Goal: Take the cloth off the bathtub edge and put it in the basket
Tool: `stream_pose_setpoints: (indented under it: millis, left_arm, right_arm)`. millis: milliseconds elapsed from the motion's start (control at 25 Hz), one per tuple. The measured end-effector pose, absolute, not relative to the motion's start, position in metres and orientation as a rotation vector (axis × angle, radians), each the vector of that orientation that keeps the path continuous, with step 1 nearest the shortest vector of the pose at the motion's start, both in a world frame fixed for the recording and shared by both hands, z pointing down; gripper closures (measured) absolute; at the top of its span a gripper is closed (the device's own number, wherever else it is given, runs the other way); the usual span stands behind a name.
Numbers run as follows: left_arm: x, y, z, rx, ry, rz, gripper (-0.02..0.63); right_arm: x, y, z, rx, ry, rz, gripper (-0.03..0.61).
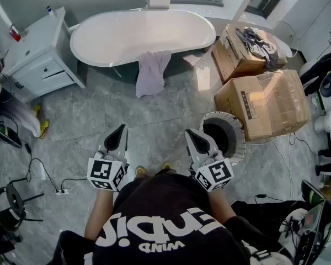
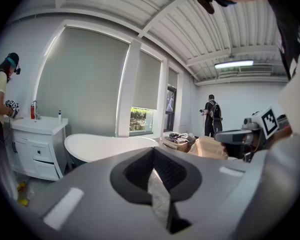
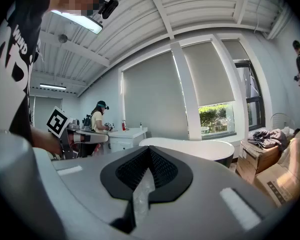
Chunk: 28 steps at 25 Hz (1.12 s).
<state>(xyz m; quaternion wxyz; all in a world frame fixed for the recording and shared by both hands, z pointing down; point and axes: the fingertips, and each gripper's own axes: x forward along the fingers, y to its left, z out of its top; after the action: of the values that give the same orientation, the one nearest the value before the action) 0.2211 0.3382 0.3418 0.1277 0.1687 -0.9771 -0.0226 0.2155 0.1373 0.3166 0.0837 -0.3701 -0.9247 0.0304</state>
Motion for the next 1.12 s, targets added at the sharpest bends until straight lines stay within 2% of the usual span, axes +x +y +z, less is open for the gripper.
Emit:
stream_pose_setpoints:
  millis: [840, 1120]
  left_arm:
    - [0.231, 0.306, 0.352, 0.321, -2.867, -0.088, 0.617]
    - [0.197, 0.311, 0.355, 0.322, -2.876, -0.095, 0.617]
  right_arm:
    - [0.195, 0.103, 0.323, -1.249, -2.723, 0.130, 0.569]
    - [0.168, 0.109, 0.334, -1.247, -2.703, 0.127, 0.569]
